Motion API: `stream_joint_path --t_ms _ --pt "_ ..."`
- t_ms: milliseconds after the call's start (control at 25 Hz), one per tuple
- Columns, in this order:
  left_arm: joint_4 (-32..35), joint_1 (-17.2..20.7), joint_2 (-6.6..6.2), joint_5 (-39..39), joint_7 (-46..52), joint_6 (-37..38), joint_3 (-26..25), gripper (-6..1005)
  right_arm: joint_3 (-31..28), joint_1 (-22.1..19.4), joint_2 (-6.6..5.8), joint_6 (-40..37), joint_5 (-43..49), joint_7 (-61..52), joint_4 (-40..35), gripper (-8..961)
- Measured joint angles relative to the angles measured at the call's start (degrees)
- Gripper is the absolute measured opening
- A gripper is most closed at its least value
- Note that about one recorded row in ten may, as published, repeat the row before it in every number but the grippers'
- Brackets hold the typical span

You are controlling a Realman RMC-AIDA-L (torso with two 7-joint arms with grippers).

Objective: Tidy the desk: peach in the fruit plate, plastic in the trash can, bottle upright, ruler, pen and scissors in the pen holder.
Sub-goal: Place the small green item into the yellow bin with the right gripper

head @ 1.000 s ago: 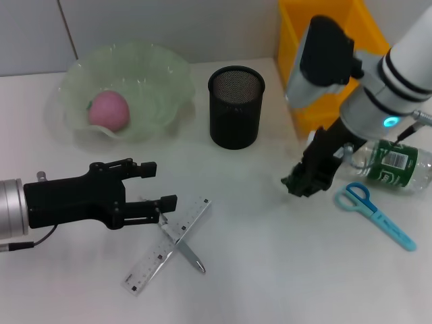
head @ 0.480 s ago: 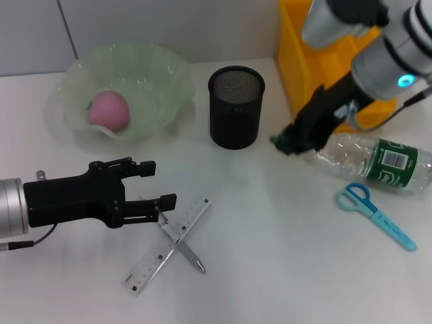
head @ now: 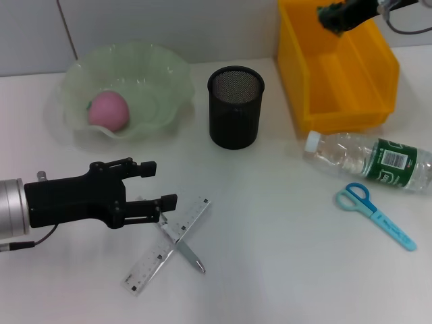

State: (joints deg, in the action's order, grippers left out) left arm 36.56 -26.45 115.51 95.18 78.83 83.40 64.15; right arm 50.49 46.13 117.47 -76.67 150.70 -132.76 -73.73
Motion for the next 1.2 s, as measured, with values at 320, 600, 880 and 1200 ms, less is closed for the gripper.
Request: stream_joint_path --t_ms 320,600,880,1200 --pt "0.0 0.0 0.06 0.0 0.0 0.1 0.0 827 -0.2 3.2 -2.04 13.0 4.9 -2.2 15.3 187" --pt "0.0 -0.1 0.15 0.0 0.0 0.1 0.0 827 0.1 5.9 -2.89 18.3 5.0 -1.9 24.3 356" --pt "0.0 0.0 0.15 0.0 0.0 0.1 0.0 827 0.1 5.5 -2.82 18.5 4.8 -1.8 24.4 522" --pt "0.0 0.0 0.15 0.0 0.0 0.1 0.0 827 0.1 4.6 -2.83 14.6 4.0 -1.7 20.4 708"
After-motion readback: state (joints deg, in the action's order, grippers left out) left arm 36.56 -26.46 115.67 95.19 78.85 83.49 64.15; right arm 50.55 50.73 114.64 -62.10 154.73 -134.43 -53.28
